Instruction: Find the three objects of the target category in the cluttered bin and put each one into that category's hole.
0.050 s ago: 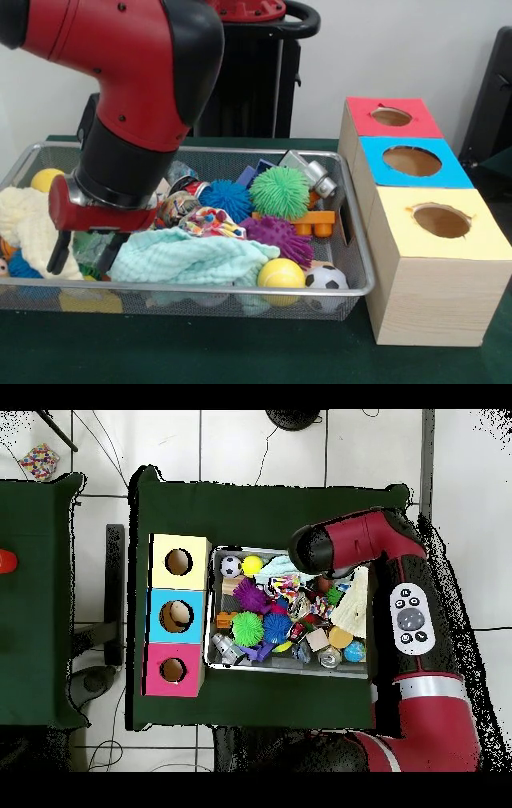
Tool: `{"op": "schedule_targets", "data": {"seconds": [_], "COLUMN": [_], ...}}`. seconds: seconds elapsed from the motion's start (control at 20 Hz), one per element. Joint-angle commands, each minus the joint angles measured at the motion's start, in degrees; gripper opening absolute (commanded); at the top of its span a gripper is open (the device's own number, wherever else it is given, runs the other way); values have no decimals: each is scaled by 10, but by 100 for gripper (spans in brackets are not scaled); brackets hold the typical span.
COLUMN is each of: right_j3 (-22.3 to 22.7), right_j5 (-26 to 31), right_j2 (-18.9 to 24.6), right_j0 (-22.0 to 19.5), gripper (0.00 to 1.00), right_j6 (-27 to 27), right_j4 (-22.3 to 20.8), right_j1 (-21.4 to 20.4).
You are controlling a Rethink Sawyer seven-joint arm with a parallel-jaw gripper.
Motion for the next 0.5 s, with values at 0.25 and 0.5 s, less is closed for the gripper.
{"op": "schedule_targets", "data": {"seconds": [0.25,0.5], "right_j3": [-35,-45], "right_j5": [62,87], "right_j2": [-24,-52], "right_j0": [3,24], "gripper": [100,100], "right_j6": [-219,-205], "right_j4": [-55,-65], "right_j1": [58,57]}}
